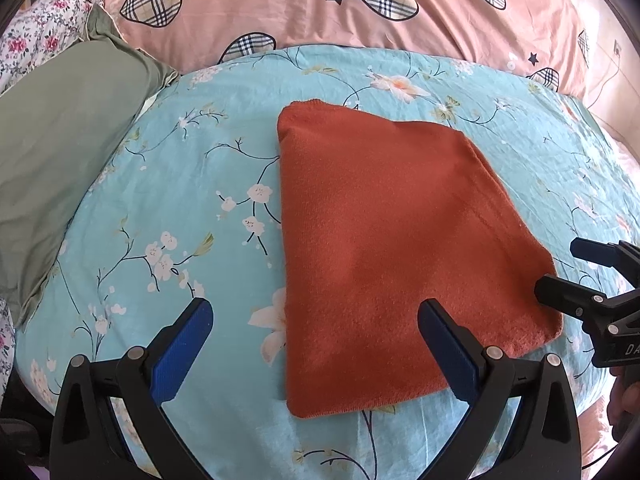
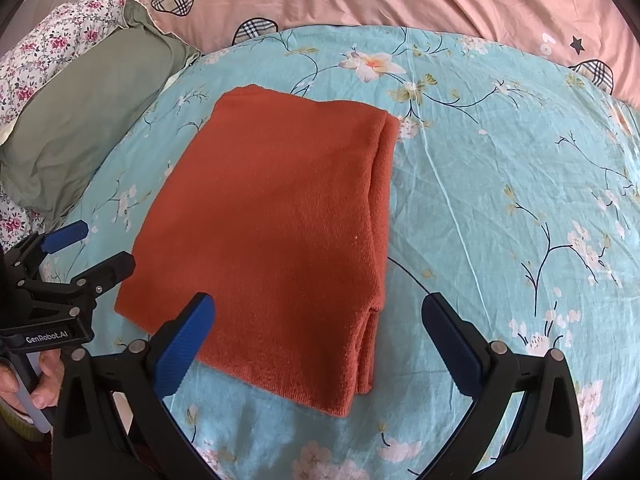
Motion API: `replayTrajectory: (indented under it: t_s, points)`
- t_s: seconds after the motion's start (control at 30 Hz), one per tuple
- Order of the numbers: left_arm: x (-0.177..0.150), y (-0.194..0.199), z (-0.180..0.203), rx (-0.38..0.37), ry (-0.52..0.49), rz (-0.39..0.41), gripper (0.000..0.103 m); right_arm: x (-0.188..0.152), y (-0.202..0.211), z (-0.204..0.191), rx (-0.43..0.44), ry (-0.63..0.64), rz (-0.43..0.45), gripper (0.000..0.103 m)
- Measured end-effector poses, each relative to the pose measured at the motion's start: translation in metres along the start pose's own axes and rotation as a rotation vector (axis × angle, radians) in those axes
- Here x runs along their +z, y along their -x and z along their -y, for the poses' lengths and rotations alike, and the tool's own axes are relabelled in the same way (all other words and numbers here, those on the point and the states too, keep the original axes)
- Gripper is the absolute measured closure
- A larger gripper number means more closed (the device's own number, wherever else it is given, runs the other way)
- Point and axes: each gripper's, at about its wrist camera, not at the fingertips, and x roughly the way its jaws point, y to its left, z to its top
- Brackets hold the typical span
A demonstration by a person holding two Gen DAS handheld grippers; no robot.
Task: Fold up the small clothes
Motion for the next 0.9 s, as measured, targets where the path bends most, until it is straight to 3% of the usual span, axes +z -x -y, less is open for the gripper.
replayTrajectory:
  t_s: [0.9]
  points:
    - [0.013, -0.011, 0.003, 0.011, -0.019, -0.013, 0.001, 0.016, -0.008, 0.009, 0.022, -0.021, 0.006, 0.0]
